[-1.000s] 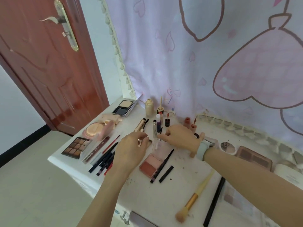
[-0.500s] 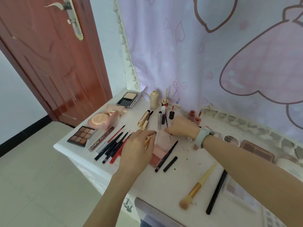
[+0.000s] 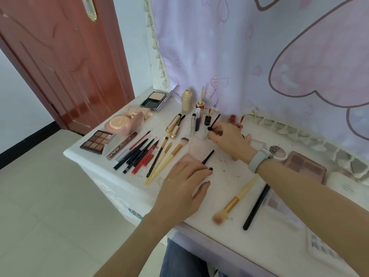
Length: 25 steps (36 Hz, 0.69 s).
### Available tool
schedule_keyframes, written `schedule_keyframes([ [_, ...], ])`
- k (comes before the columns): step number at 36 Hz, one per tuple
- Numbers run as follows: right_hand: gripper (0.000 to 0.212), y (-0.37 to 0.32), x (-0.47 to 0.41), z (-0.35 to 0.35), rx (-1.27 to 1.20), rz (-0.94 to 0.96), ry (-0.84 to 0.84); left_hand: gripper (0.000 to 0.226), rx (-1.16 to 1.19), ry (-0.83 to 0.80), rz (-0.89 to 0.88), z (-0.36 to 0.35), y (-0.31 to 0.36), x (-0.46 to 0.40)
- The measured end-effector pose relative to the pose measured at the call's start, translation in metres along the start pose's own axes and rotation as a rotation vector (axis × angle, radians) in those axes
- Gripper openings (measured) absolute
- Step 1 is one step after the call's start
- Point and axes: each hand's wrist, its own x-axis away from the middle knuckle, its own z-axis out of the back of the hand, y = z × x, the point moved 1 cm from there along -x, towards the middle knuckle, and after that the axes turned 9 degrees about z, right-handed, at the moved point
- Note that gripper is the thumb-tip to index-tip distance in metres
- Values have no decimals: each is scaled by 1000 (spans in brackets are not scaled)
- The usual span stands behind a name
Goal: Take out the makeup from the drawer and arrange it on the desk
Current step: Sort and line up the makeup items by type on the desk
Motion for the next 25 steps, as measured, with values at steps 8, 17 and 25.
schedule_keyframes([
  [8,26,-8,-5,4,136,73,-34,23,-55,-202,-132,-13,6,-1],
  [17,28,-11,-8,6,173,85,-43,29,-96,-174,-196,-15,9,3],
  [25,27,-9,-9,4,157,68,-48,38,-134,-195,-214,-17,10,5],
])
